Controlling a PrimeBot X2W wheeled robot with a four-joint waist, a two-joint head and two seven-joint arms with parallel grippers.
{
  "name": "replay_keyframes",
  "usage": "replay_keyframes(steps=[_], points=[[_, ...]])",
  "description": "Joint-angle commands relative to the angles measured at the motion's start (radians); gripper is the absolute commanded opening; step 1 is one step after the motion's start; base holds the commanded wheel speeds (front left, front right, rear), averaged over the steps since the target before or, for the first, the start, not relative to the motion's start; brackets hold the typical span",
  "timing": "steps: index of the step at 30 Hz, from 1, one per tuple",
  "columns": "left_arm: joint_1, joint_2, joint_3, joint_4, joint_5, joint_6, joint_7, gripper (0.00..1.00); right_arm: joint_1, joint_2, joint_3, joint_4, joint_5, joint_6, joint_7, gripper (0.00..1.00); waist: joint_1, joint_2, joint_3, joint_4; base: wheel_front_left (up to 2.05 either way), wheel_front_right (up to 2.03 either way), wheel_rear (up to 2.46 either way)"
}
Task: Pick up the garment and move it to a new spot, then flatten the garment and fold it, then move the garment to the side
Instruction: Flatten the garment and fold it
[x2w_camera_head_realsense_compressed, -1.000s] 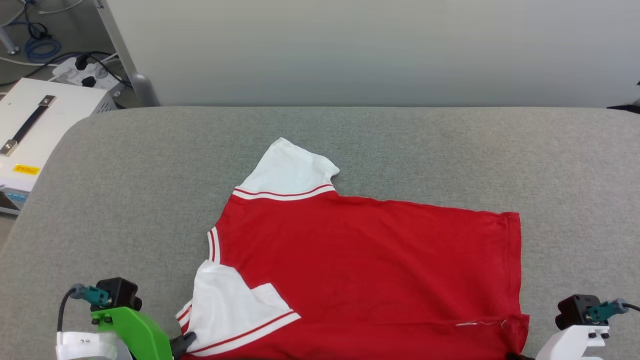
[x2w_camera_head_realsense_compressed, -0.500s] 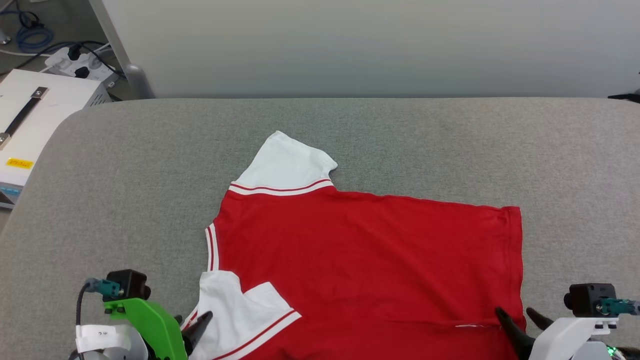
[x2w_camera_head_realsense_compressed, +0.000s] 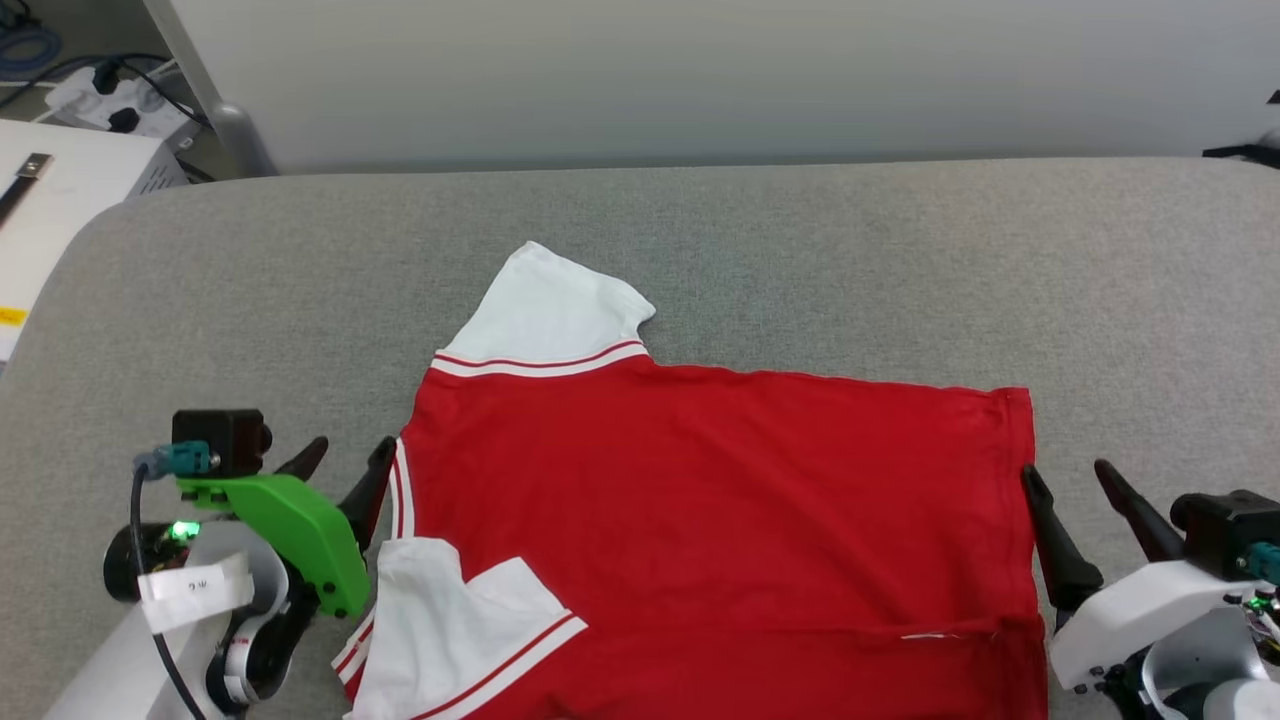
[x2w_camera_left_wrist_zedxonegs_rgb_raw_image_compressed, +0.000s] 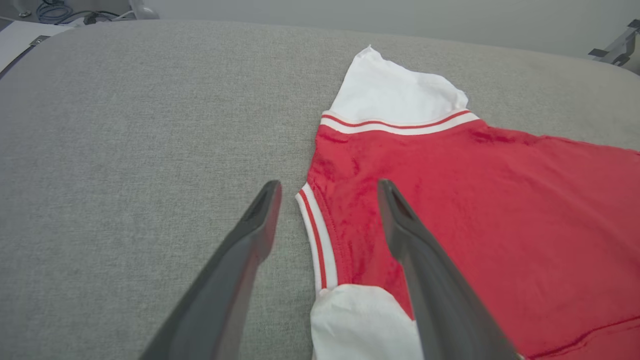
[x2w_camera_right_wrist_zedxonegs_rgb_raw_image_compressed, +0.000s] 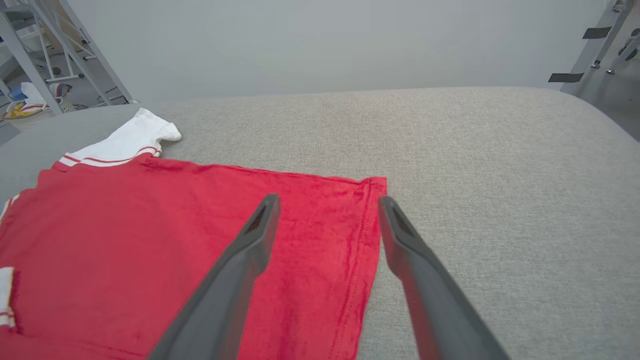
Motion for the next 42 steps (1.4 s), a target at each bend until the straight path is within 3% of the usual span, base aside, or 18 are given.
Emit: replay_keyframes(steps=[1, 10, 19, 31, 42], points=[[-0.045, -0.009, 0.000, 0.019, 0.019, -0.013, -0.012, 1.00, -0.025, 0.002, -0.003, -0.013, -0.019, 0.000, -0.008, 1.00, -0.0001, 0.0000, 0.040, -0.024, 0.00, 0.00, 0.00], [-0.279, -0.030, -0.013, 0.184, 0.034, -0.095, 0.016, 1.00, -0.104, 0.019, 0.015, -0.089, -0.076, 0.000, -0.038, 1.00, -0.0001, 0.0000, 0.146, -0.094, 0.00, 0.00, 0.00], [-0.546, -0.014, -0.033, 0.375, -0.020, -0.173, 0.211, 1.00, -0.182, 0.018, 0.056, -0.115, -0.071, 0.000, -0.058, 1.00, -0.0001, 0.0000, 0.246, -0.167, 0.00, 0.00, 0.00], [-0.766, 0.023, -0.119, 0.497, -0.084, -0.195, 0.438, 1.00, -0.248, 0.037, 0.104, -0.070, -0.041, 0.000, -0.104, 1.00, -0.0001, 0.0000, 0.356, -0.246, 0.00, 0.00, 0.00], [-0.805, 0.068, -0.253, 0.529, -0.116, -0.195, 0.542, 1.00, -0.283, 0.038, 0.123, -0.022, -0.014, 0.000, -0.125, 1.00, -0.0001, 0.0000, 0.415, -0.282, 0.00, 0.00, 0.00]])
